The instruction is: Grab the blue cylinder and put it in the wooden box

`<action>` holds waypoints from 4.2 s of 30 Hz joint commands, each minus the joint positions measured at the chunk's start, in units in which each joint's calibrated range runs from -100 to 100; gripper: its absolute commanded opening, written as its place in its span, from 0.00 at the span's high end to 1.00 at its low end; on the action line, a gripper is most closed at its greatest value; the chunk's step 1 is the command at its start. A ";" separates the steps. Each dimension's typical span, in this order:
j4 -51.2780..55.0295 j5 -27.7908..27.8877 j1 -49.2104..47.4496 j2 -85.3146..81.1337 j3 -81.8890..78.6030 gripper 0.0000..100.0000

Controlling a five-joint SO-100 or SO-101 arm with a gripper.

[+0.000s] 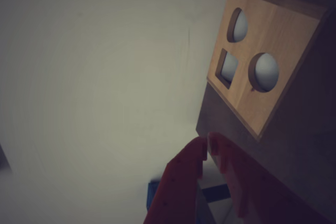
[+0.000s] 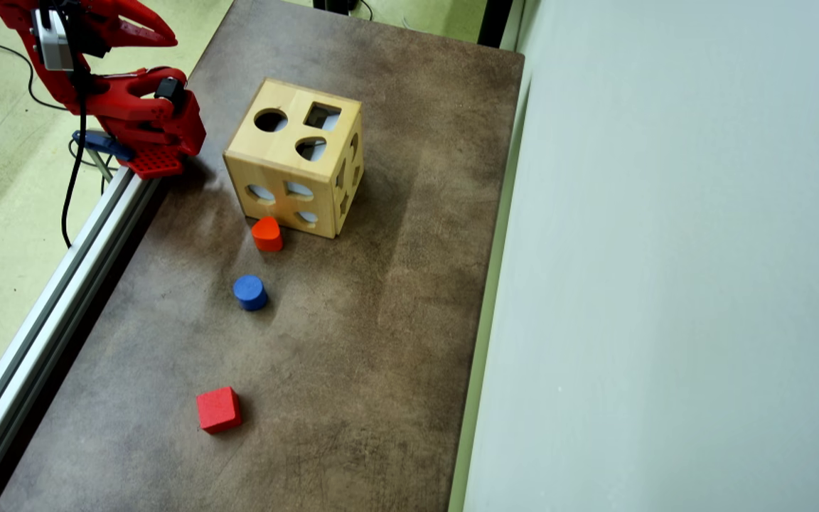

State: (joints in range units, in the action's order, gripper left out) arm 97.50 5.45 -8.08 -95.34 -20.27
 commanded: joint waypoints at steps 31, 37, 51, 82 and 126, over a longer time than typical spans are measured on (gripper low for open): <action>0.09 0.29 -0.46 0.18 -0.03 0.99; -0.07 0.44 -0.01 2.39 0.24 0.98; 0.09 1.03 0.28 23.02 1.13 0.85; -28.54 14.31 38.47 69.05 0.06 0.84; -42.85 18.22 44.64 111.18 7.93 0.69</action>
State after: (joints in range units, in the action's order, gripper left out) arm 55.29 23.27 36.33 13.81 -14.94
